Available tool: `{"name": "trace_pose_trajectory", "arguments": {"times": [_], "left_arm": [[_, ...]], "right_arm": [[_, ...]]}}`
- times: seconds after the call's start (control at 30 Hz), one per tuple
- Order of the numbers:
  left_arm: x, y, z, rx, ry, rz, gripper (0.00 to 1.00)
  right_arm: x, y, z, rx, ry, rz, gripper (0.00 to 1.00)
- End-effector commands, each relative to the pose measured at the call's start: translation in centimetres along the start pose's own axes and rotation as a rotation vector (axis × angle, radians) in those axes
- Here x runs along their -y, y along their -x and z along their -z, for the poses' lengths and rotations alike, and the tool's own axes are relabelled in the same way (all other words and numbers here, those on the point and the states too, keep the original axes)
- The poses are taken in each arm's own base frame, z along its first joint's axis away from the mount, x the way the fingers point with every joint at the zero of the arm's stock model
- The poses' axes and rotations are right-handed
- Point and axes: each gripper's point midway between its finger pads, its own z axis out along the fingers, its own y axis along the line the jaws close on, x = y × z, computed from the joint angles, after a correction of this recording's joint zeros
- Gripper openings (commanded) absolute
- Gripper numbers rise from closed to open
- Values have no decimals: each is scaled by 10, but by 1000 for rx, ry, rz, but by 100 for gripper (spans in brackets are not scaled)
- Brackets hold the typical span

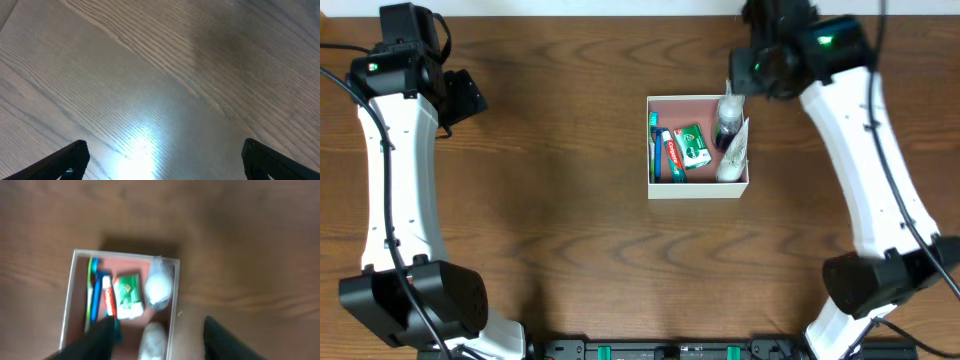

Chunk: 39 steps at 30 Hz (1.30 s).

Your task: Pack container

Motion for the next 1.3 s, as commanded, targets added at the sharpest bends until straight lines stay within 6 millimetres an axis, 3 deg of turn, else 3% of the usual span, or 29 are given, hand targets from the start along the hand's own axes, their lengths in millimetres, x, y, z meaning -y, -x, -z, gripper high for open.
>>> {"name": "trace_pose_trajectory", "arguments": {"times": [0.0,0.13,0.23,0.43,0.6,0.73,0.93,1.1,1.27], "left_arm": [[-2,-1,-2,-3,10,5,98],[-2,-1,-2,-3,10,5,98],[-2,-1,-2,-3,11,5,98],[-2,-1,-2,-3,10,5,98],[-2,-1,-2,-3,10,5,98],[-2,-1,-2,-3,10,5,98],[-2,-1,-2,-3,10,5,98],[-2,-1,-2,-3,11,5,98],[-2,-1,-2,-3,10,5,98]], "right_arm": [[41,33,77,214,-139,-56,70],[105,33,146,358,-380,-202,97],[160,2,187,376,-567,-372,99],[228,-63,212,267,-745,-661,99],[259,-81,191,178,-803,-754,99],[282,-86,159,136,-854,-812,99],[307,-93,95,76,-899,-823,99],[326,-90,24,112,-895,-839,99],[320,-119,-36,-26,-840,-826,99]]}}
